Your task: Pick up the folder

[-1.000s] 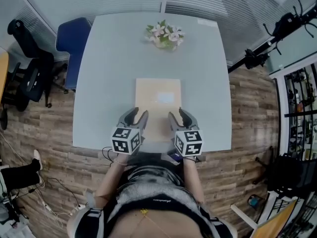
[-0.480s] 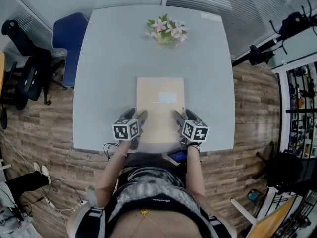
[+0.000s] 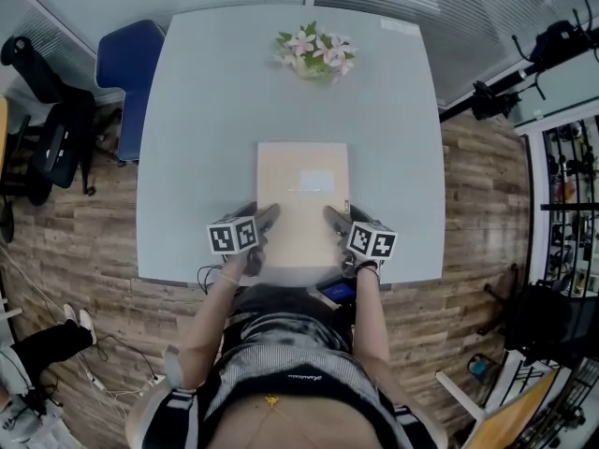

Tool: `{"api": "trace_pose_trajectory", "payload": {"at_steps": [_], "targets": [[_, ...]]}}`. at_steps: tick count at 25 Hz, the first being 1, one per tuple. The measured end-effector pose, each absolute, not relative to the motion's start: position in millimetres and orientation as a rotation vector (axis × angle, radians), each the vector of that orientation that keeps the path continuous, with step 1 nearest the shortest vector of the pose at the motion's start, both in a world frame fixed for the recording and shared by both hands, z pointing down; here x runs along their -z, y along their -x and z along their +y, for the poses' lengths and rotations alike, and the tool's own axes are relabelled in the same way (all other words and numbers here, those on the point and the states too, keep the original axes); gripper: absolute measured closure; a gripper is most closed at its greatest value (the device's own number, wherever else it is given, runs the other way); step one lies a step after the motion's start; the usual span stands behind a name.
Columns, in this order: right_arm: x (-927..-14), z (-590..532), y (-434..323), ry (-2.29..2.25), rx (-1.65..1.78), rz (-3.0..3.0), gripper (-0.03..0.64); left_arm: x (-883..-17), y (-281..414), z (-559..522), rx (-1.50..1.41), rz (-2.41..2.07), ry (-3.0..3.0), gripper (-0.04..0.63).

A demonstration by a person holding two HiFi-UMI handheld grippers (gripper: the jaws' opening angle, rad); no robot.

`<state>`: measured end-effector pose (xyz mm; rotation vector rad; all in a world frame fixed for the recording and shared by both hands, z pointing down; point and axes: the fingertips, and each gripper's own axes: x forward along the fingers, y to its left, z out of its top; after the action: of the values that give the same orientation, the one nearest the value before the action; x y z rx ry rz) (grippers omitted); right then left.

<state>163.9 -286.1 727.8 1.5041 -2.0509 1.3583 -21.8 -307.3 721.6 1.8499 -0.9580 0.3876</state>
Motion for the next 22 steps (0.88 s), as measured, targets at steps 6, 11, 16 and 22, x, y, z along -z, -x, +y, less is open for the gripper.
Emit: {"api": "trace_pose_trajectory", "payload": {"at_steps": [6, 11, 16, 22], "targets": [[-717.5, -286.5, -162.5, -1.528, -1.288, -2.049, 0.315, -714.9, 25.2, -307.1, -0.464, -1.028, -1.858, 0.333], [-697.7, -287.2, -160.7, -1.530, -1.199, -2.077, 0.321, -703.9, 25.2, -301.4, -0.423, -1.031, -1.869, 0.334], [-668.3, -286.3, -160.1, -1.558, -1.158, -2.127, 0.321, -672.7, 24.6, -302.3, -0.393, -1.063, -1.930, 0.334], [-626.6, -285.0, -159.7, -1.612, -1.092, -2.173, 0.321, -623.9, 29.0, -306.7, -0.356, -1.141, -2.012, 0.334]]}}
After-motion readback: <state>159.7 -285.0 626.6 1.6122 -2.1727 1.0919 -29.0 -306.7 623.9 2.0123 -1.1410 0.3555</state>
